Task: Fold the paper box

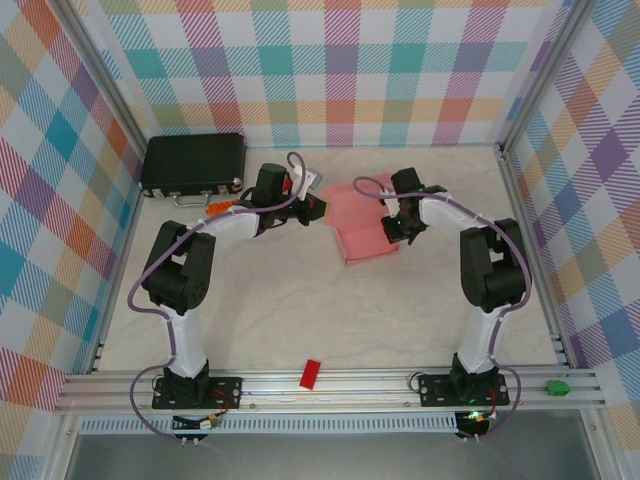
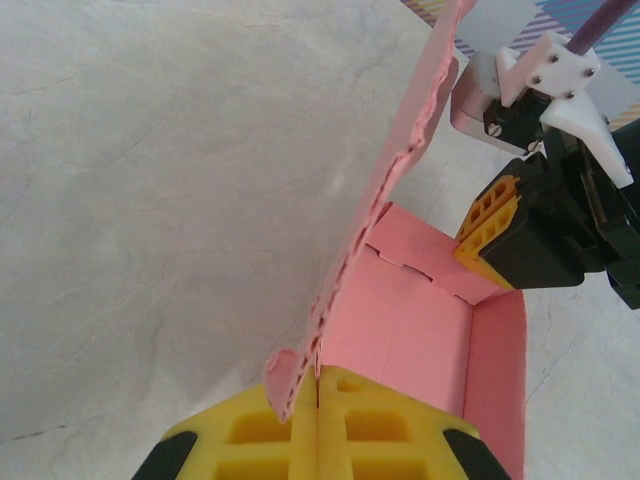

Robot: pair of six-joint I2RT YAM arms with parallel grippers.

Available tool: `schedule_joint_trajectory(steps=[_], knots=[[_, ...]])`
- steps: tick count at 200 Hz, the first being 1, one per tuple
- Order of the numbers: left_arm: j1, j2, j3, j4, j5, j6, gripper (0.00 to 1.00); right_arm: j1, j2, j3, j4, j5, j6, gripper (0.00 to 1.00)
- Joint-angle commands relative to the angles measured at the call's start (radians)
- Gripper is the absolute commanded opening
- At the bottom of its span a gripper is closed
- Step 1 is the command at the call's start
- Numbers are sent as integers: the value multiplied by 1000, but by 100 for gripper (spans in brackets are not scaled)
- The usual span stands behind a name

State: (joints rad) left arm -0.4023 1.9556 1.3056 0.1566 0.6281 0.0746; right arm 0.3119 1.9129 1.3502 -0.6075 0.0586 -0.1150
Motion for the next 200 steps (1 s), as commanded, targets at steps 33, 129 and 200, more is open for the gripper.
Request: schedule_joint_trajectory(steps=[33, 129, 200], knots=[[3, 12, 30, 6, 27, -2, 0, 30, 121, -28, -77, 38, 9, 11], [4, 14, 33, 6, 27, 1, 0, 42, 149, 11, -124, 103, 45, 13], [3, 13, 32, 11, 25, 4, 0, 65, 182, 56, -197, 179, 47, 15]])
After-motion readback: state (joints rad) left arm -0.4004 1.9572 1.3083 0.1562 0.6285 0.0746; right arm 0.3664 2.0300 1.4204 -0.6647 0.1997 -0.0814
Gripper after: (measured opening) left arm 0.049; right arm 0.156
